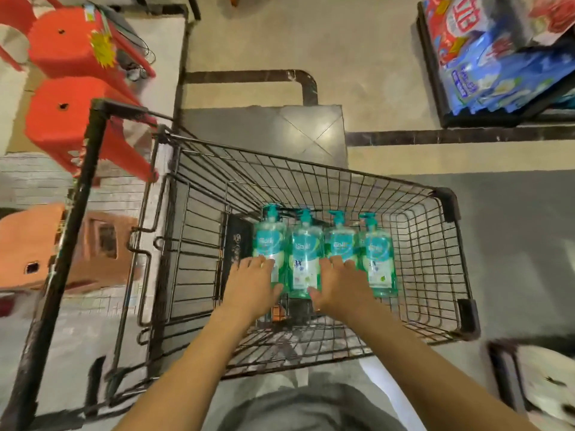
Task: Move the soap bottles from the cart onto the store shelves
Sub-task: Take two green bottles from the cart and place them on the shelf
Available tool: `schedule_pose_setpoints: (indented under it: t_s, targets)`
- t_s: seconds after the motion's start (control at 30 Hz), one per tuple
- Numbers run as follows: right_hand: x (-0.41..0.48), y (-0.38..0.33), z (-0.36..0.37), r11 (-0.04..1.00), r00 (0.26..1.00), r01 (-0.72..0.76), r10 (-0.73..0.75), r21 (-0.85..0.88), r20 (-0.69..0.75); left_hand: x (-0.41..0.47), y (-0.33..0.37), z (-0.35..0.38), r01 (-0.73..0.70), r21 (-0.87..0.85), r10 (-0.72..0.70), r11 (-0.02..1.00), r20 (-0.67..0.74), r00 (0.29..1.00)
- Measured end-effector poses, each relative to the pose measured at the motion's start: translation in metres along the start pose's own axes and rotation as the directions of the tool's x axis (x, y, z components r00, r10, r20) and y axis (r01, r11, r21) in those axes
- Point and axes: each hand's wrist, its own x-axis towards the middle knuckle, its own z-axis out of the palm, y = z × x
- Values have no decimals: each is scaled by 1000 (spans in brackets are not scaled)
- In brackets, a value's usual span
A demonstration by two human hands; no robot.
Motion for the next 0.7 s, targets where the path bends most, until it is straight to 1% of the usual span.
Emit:
schedule_pose_setpoints:
  t_s: [0.07,0.13,0.2,0.33,0.43,0.53,0.63,0.7]
  targets:
    - [24,2,12,999,1000,-2,1,40,25,21,-3,14,22,-62,-20,998,36,999]
    - [50,5,24,999,998,0,-2,51,55,40,-6,30,81,-131,-73,988,63,995]
    - [74,7,37,998,997,-4,-1,68,75,58,-9,48,157,-184,-147,970,68,987]
    - [115,14,62,983,996,-46,30,178,90,88,-7,78,328,-286,-324,900,64,944]
    - [136,20,80,945,996,-89,79,314,47,104,-6,99,441,-387,-455,809,61,888]
    - [148,24,95,895,992,-100,126,435,-31,119,-9,116,536,-514,-561,669,124,819]
    - [157,29,109,811,976,-115,198,574,-85,130,-13,129,585,-602,-606,543,201,770]
    - [166,33,114,736,965,-161,258,657,-53,133,-15,137,580,-643,-616,499,207,760]
